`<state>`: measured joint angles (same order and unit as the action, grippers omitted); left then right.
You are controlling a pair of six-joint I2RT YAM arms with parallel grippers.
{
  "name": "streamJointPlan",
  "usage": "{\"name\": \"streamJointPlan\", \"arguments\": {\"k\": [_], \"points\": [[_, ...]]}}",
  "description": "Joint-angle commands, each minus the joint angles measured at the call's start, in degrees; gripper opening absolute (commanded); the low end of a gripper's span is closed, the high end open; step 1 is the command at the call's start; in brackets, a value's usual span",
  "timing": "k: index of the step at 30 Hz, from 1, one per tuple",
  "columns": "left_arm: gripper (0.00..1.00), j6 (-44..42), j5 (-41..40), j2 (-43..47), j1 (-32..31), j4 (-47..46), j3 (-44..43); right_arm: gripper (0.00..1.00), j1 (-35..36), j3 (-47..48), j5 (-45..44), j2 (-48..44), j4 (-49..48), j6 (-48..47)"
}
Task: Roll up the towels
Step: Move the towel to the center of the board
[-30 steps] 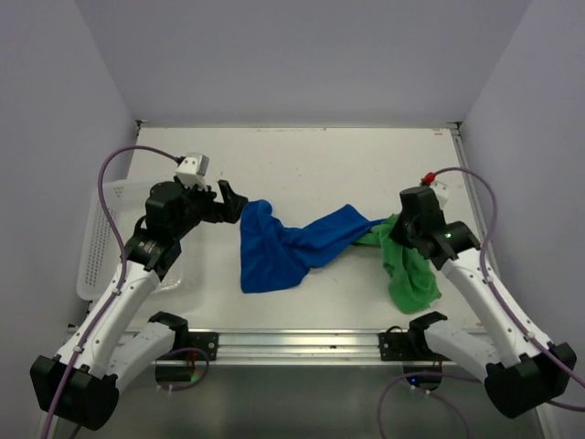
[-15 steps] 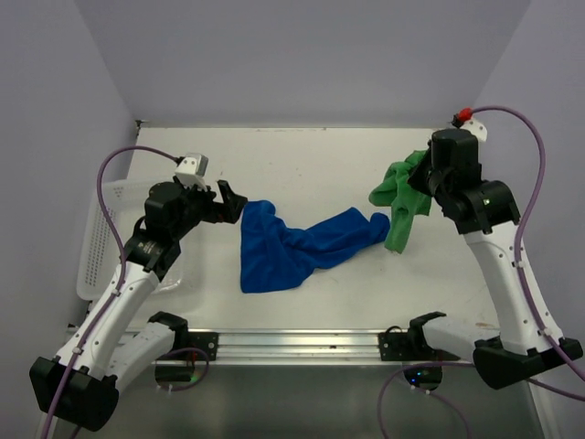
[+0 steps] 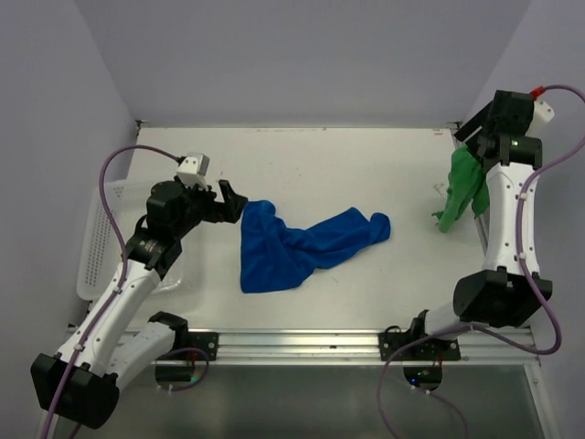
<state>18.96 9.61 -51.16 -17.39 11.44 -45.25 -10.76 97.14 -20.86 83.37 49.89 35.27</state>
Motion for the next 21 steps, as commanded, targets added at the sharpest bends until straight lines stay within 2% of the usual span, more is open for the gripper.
{"name": "streamJointPlan", "arguments": {"k": [1, 4, 7, 10, 11, 12, 15, 17, 19, 21], "points": [[1.0, 0.11, 0.06, -0.87, -0.28, -1.33, -0.54, 0.91, -2.59, 7.07, 4.41, 3.35, -2.44, -1.43], [1.0, 0.11, 1.2, -1.4, -0.37, -1.6, -0.54, 0.92, -3.47, 8.33, 8.2, 4.52, -0.23, -1.78], [1.0, 0.2, 2.08, -2.01, -0.45, -1.78, -0.27, 0.86, -3.47, 1.16, 11.8, 0.49, -4.44, -1.52], [1.0, 0.9, 2.26, -2.72, -0.54, -1.77, -0.18, 0.62, -3.39, -8.7, 19.35, -5.49, -9.18, -0.9], [1.0, 1.08, 2.35, -2.89, -0.54, -1.86, -0.18, 0.51, -2.86, -11.6, 20.59, -8.72, -10.24, -0.12], [1.0, 1.34, 2.35, -3.33, -0.46, -1.86, -0.18, 0.49, -2.25, -17.8, 22.51, -10.15, -12.51, 0.15], [1.0, 2.22, 1.82, -4.3, -0.63, -1.51, -0.18, 0.48, 3.01, -28.8, 25.0, -14.01, -15.51, 0.33], [1.0, 2.92, 0.6, -4.91, -0.72, -1.16, -0.1, 0.47, 8.9, -33.05, 22.45, -14.55, -17.01, 0.24], [0.95, 5.29, -2.12, -6.67, -0.89, -0.46, -0.62, 0.46, 14.07, -38.68, 21.57, -14.12, -19.12, 0.5], [0.93, 8.96, -4.86, -9.73, -0.89, 3.92, -2.54, 0.44, 16.12, -42.45, 20.95, -13.24, -20.7, 1.29]]}}
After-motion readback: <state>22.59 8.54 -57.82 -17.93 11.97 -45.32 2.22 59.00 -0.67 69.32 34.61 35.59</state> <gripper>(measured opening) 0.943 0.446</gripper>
